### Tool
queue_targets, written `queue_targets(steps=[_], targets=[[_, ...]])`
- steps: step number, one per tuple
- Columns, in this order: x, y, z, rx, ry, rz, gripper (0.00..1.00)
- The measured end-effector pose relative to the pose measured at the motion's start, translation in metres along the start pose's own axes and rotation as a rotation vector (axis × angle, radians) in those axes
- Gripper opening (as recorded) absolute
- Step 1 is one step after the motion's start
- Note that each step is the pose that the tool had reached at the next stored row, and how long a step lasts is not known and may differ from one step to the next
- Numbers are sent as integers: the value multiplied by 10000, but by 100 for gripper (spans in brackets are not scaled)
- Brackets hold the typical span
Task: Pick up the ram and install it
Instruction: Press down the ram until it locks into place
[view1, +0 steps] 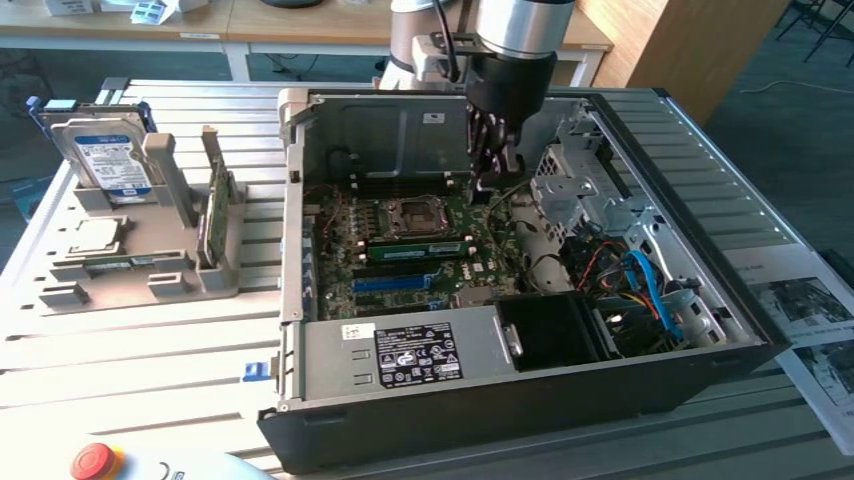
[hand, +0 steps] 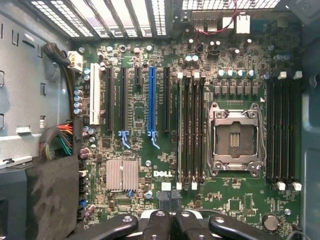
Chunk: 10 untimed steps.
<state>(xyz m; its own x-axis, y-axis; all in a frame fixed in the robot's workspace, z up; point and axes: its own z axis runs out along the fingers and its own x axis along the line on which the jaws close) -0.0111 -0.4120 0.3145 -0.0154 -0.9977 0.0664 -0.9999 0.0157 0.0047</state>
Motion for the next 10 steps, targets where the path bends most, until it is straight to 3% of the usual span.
queue_targets(steps=[10], targets=[[-43,-14,-3,0,0,0,10]])
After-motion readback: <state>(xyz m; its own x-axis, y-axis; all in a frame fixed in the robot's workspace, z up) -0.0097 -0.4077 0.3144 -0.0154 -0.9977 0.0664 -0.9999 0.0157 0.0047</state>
